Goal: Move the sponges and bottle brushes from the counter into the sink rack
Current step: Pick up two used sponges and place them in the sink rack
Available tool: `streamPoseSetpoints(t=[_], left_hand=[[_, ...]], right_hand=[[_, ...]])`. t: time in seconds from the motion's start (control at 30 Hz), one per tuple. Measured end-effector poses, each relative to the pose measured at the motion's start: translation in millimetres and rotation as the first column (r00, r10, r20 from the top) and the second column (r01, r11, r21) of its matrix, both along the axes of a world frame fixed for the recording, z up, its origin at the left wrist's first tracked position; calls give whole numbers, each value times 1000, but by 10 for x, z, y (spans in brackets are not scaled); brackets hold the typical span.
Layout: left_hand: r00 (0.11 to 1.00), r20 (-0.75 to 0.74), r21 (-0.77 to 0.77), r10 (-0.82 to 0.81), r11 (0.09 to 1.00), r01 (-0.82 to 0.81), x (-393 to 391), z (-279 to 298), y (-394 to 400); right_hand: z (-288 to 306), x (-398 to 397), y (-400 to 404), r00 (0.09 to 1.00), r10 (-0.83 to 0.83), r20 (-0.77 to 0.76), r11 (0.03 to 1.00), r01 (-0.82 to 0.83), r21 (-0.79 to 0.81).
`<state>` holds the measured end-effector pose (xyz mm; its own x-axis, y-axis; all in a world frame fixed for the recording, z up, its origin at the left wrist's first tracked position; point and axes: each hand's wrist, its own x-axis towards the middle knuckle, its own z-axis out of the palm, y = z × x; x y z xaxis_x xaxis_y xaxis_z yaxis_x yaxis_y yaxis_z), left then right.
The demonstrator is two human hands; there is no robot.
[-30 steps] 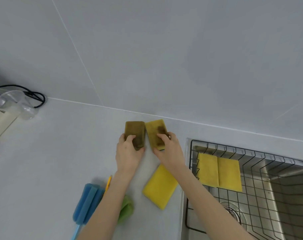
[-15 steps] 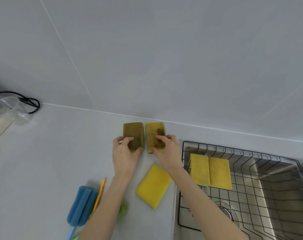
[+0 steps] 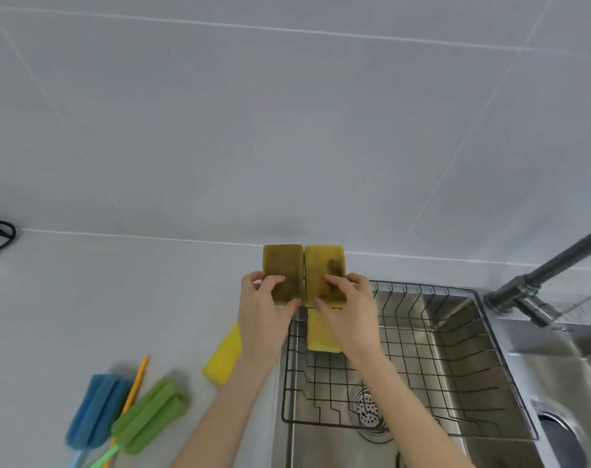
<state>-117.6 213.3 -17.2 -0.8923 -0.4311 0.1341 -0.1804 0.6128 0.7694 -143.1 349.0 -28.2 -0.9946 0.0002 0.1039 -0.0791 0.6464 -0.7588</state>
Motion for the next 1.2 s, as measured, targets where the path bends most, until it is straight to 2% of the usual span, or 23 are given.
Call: streamPoseSetpoints(t=[0.2, 0.37, 0.83, 1.2], left_hand=[[994, 65, -10, -83, 996, 84, 37, -133, 521], [986, 120, -7, -118, 993, 120, 53, -309, 780], [966, 249, -78, -67, 993, 89, 42, -683, 923], [965, 261, -173, -36, 981, 83, 67, -794, 1005]], right_hand=[[-61, 119, 606, 997, -69, 39, 997, 67, 41], [-230, 139, 895, 996, -63, 70, 995, 58, 76], [-735, 95, 895, 983, 2, 184, 996, -18, 88], [-821, 115, 825, 986, -25, 165, 991, 3, 132]])
